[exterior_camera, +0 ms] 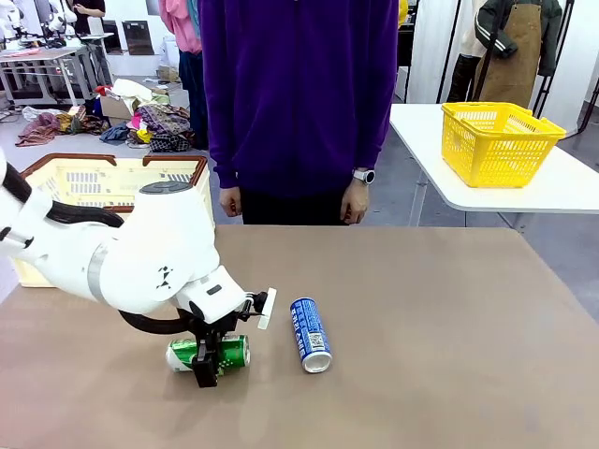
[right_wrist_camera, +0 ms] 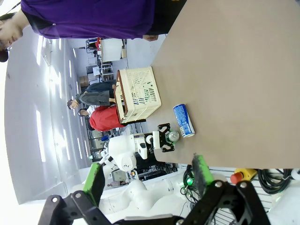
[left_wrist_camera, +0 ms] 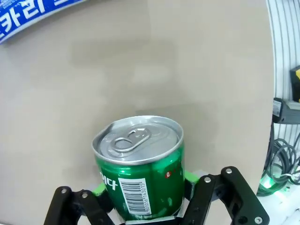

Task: Place the drinks into the Shopping basket.
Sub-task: Pick up one drink and place it into the Shopping basket.

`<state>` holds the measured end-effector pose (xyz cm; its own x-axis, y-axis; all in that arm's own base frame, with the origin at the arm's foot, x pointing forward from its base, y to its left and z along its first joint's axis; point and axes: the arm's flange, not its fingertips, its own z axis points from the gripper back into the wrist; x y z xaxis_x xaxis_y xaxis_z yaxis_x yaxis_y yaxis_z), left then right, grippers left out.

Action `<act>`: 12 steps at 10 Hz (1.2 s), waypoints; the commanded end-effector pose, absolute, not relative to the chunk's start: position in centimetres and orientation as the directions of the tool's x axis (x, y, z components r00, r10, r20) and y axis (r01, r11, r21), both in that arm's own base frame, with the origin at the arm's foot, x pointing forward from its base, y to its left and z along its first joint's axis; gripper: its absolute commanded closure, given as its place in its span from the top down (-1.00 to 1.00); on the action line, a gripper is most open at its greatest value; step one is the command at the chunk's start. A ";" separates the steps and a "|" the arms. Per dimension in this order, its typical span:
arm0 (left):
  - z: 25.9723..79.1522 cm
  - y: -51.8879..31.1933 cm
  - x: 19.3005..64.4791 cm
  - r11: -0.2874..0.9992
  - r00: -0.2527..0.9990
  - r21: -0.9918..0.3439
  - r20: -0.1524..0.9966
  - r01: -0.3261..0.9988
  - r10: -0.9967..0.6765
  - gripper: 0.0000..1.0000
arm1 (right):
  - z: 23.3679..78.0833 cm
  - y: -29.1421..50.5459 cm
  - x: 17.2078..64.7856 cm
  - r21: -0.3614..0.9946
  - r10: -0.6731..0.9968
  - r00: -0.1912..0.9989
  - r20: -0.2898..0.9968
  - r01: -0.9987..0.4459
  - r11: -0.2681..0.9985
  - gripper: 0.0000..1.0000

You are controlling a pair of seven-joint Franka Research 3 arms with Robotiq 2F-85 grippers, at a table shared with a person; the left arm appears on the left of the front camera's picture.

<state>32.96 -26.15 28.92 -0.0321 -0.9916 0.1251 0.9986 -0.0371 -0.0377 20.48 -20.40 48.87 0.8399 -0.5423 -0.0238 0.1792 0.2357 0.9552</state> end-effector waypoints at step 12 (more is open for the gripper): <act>53.0 -16.7 31.4 0.196 0.187 0.096 0.090 0.976 -0.978 -1.00 | 49.4 -20.4 20.7 0.962 -0.547 0.837 -0.030 0.173 0.212 1.00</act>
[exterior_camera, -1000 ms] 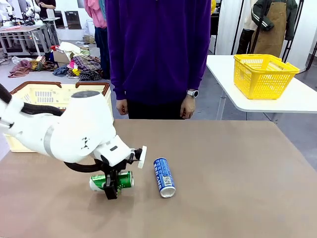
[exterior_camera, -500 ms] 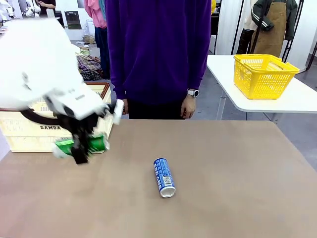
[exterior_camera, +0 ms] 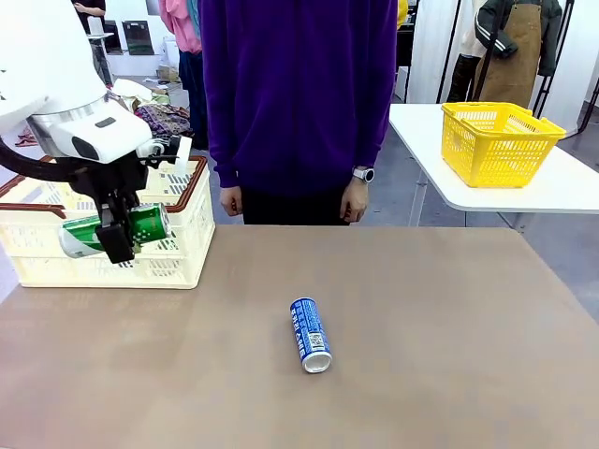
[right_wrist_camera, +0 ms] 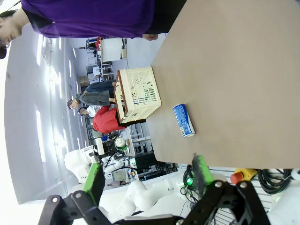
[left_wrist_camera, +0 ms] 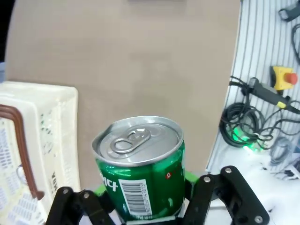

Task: Place the drinks into the Shopping basket.
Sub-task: Pick up one drink and place it into the Shopping basket.

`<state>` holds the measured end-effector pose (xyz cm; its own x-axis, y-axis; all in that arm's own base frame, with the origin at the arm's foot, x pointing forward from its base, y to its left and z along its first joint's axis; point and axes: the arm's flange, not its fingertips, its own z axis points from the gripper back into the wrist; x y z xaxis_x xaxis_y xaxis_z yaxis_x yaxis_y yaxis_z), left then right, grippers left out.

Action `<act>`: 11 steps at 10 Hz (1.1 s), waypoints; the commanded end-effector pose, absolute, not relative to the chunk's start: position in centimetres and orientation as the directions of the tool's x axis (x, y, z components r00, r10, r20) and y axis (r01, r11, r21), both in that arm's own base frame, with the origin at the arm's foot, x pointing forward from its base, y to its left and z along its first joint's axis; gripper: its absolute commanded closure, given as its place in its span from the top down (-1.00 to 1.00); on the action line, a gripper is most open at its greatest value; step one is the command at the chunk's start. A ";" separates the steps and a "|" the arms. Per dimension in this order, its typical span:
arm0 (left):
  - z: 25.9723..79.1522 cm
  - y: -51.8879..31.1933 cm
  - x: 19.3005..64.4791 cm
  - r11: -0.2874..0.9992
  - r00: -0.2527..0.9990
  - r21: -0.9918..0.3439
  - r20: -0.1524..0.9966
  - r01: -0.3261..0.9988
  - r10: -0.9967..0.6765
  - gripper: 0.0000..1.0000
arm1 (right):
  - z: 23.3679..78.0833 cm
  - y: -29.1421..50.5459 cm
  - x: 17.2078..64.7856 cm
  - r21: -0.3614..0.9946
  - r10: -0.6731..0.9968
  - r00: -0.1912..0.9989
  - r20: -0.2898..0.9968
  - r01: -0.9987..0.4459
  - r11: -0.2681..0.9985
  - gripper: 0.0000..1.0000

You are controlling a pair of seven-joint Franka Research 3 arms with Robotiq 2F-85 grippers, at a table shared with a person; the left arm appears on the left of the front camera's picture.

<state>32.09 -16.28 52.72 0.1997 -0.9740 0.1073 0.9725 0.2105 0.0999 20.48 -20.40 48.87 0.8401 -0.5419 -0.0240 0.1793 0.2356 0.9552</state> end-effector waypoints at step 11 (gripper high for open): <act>56.9 -8.6 50.8 0.987 0.877 -0.125 0.480 0.104 -0.031 -1.00 | 49.4 -20.4 20.7 0.962 -0.547 0.837 -0.030 0.173 0.212 1.00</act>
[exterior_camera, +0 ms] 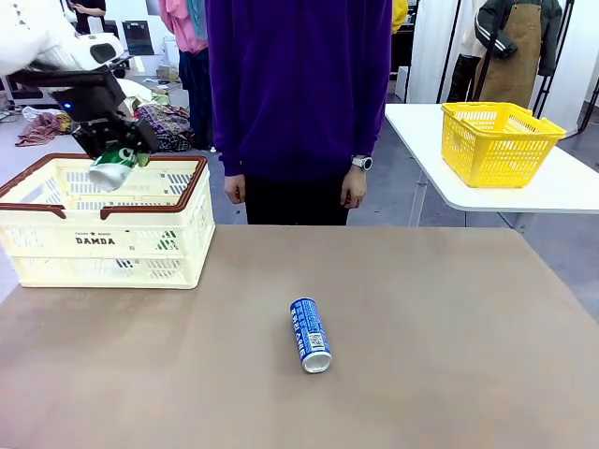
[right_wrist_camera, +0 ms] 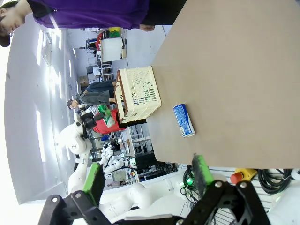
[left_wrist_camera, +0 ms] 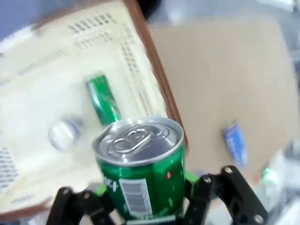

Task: Place the drinks into the Shopping basket.
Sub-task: Pick up one drink and place it into the Shopping basket.

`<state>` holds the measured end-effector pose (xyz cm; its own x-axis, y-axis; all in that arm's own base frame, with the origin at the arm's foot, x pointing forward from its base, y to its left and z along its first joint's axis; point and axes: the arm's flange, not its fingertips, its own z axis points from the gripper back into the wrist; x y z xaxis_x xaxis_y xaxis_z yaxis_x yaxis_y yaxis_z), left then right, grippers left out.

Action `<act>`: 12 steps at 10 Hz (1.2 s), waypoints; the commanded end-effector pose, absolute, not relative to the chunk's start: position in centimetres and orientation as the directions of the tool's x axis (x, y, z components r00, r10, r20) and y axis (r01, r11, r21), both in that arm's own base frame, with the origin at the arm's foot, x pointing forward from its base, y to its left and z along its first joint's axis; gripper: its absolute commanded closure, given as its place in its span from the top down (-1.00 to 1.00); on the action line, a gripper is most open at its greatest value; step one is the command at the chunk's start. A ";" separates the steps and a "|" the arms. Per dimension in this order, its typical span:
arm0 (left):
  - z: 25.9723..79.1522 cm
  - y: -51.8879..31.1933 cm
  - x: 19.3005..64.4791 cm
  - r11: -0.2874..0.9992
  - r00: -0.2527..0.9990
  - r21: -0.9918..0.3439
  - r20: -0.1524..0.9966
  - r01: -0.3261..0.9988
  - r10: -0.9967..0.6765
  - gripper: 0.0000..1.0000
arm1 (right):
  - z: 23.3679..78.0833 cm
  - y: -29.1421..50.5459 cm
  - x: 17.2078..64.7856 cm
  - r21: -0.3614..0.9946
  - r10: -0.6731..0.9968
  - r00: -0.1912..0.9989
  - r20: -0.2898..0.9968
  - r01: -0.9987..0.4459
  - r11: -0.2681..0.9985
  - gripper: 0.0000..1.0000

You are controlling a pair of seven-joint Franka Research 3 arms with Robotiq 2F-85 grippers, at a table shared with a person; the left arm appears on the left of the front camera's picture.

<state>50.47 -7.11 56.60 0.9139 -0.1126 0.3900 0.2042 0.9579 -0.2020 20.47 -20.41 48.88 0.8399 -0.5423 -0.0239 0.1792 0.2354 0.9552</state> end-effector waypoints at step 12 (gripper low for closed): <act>52.6 -7.5 56.0 0.975 0.901 -0.196 0.434 0.105 -0.010 -1.00 | 49.4 -20.4 20.7 0.962 -0.547 0.837 -0.030 0.173 0.212 1.00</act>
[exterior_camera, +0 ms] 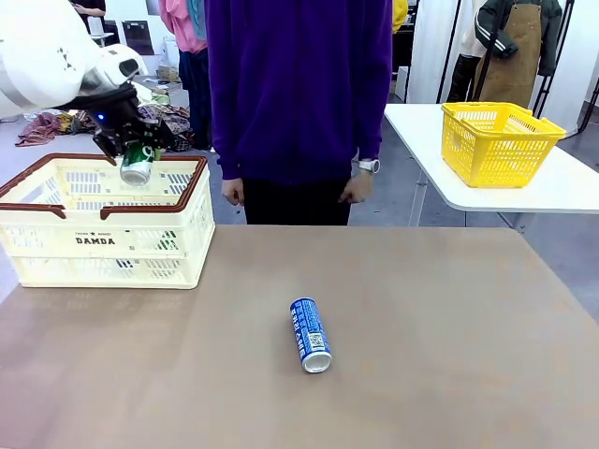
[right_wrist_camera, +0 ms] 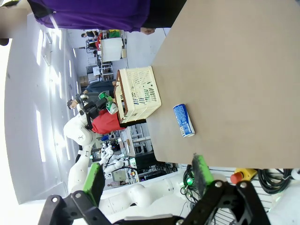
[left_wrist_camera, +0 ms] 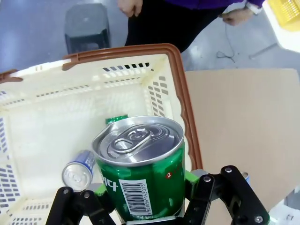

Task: Place the drinks into the Shopping basket.
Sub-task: Pick up one drink and place it into the Shopping basket.

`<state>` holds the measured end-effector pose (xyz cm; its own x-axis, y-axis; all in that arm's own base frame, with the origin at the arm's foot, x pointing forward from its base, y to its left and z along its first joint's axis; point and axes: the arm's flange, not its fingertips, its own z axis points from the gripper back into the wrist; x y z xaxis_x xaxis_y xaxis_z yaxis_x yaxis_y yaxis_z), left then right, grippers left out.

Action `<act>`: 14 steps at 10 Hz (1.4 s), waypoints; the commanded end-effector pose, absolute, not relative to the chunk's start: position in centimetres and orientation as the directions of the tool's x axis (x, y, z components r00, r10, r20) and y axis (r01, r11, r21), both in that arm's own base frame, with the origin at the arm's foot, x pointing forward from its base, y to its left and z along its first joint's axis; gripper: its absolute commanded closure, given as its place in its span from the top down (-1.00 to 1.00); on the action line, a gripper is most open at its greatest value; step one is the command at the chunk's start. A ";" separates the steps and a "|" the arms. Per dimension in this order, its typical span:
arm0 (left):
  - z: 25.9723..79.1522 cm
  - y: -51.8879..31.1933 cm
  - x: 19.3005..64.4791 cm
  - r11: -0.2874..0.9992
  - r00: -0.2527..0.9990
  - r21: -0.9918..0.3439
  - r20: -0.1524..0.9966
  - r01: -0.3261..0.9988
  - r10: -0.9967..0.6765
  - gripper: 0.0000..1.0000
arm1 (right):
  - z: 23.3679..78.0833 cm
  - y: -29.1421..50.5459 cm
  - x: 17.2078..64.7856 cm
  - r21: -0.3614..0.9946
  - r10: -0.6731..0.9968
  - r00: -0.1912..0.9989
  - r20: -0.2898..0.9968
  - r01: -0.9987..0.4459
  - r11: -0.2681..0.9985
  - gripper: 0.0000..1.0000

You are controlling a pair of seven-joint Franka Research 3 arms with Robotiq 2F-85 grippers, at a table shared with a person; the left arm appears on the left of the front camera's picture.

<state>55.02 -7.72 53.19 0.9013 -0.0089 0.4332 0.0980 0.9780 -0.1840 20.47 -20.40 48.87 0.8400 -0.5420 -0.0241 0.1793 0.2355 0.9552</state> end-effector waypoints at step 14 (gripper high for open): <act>41.4 -8.2 58.9 0.996 0.976 -0.091 0.218 0.021 -0.001 -1.00 | 49.4 -20.4 20.7 0.962 -0.547 0.837 -0.030 0.173 0.212 1.00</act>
